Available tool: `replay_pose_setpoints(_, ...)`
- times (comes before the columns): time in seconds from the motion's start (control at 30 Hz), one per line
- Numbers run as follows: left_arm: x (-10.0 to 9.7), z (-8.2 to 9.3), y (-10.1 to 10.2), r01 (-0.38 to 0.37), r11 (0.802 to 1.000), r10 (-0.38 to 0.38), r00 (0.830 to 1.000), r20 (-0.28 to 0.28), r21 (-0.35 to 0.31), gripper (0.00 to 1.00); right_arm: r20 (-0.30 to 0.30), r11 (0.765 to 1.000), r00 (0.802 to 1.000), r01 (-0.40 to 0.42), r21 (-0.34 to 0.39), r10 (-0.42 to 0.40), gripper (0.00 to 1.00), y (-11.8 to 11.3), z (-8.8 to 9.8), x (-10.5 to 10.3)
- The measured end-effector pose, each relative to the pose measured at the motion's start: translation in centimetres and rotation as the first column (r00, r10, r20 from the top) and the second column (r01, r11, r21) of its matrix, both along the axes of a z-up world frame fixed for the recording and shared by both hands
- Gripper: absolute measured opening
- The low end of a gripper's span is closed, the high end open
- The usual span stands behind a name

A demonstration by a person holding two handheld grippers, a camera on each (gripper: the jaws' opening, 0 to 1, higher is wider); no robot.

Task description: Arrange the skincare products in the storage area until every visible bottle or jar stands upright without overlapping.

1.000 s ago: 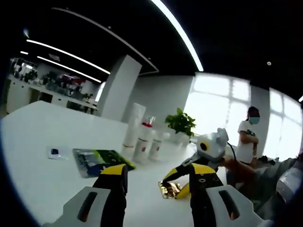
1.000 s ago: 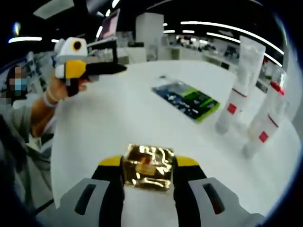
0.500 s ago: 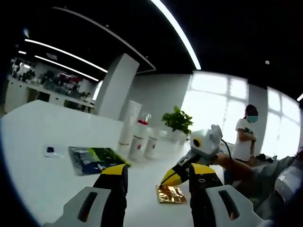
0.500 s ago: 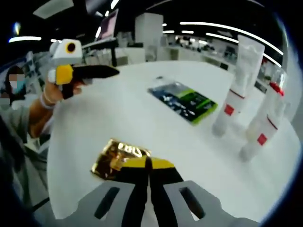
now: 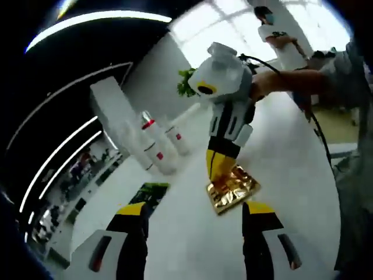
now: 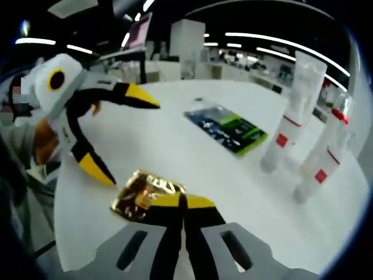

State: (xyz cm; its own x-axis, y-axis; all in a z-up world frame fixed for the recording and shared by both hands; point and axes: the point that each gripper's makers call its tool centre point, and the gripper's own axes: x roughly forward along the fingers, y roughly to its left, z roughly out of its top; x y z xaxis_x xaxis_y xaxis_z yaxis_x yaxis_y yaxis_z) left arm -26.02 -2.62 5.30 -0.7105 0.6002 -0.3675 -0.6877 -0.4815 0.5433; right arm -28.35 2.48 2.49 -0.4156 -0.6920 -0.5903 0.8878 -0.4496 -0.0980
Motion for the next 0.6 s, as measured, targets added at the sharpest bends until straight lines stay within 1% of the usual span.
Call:
replay_pose_setpoints(0.07,-0.2,0.1,0.2,0.002,0.998,-0.005,0.999,-0.048,-0.069,0.67,-0.003,1.000,1.000,-0.003,-0.006,0.003,0.00,-0.1,0.0,0.2)
replay_pose_setpoints(0.1,-0.5,0.4,0.3,-0.008,0.995,-0.001,0.996,-0.089,-0.098,0.66,-0.007,1.000,1.000,-0.006,-0.009,0.006,0.00,-0.1,0.0,0.2)
replay_pose_setpoints(0.13,-0.5,0.4,0.6,-0.001,0.993,-0.011,0.994,-0.105,-0.119,0.67,-0.011,1.000,1.000,-0.008,-0.011,0.008,0.00,-0.1,0.0,0.3)
replay_pose_setpoints(0.2,-0.4,0.4,1.0,0.005,0.992,-0.018,0.994,-0.106,-0.124,0.68,-0.016,1.000,1.000,-0.012,-0.015,0.012,0.00,-0.2,0.0,0.4)
replay_pose_setpoints(0.3,-0.1,0.7,2.0,0.033,0.994,-0.045,0.993,-0.106,-0.109,0.70,-0.015,1.000,1.000,-0.014,-0.025,0.013,0.00,-0.2,-0.1,0.3)
replay_pose_setpoints(0.4,0.1,1.2,2.8,0.055,0.994,-0.068,0.987,-0.144,-0.090,0.69,-0.016,0.999,1.000,-0.017,-0.029,0.016,0.00,-0.2,-0.1,0.2)
replay_pose_setpoints(0.43,0.2,1.8,3.1,0.064,0.995,-0.075,0.981,-0.179,-0.071,0.67,-0.017,0.999,1.000,-0.017,-0.030,0.017,0.00,-0.3,0.0,0.1)
replay_pose_setpoints(0.47,0.3,2.2,3.3,0.065,0.996,-0.076,0.977,-0.197,-0.061,0.62,-0.018,0.999,1.000,-0.017,-0.030,0.017,0.00,-0.3,-0.1,0.1)
replay_pose_setpoints(0.5,0.3,2.7,3.2,0.059,0.996,-0.072,0.970,-0.232,-0.059,0.56,-0.018,0.999,1.000,-0.017,-0.031,0.017,0.00,-0.3,-0.1,0.1)
replay_pose_setpoints(0.53,0.1,3.0,3.1,0.048,0.995,-0.069,0.962,-0.264,-0.084,0.51,-0.017,0.999,1.000,-0.017,-0.032,0.016,0.00,-0.3,-0.1,0.1)
replay_pose_setpoints(0.57,-0.1,3.0,2.9,0.037,0.993,-0.067,0.955,-0.290,-0.110,0.49,-0.015,0.999,1.000,-0.016,-0.034,0.015,0.00,-0.2,-0.1,0.1)
replay_pose_setpoints(0.6,-0.3,2.8,3.0,0.035,0.991,-0.072,0.952,-0.298,-0.127,0.49,-0.015,0.999,1.000,-0.015,-0.035,0.015,0.00,-0.3,-0.1,0.2)
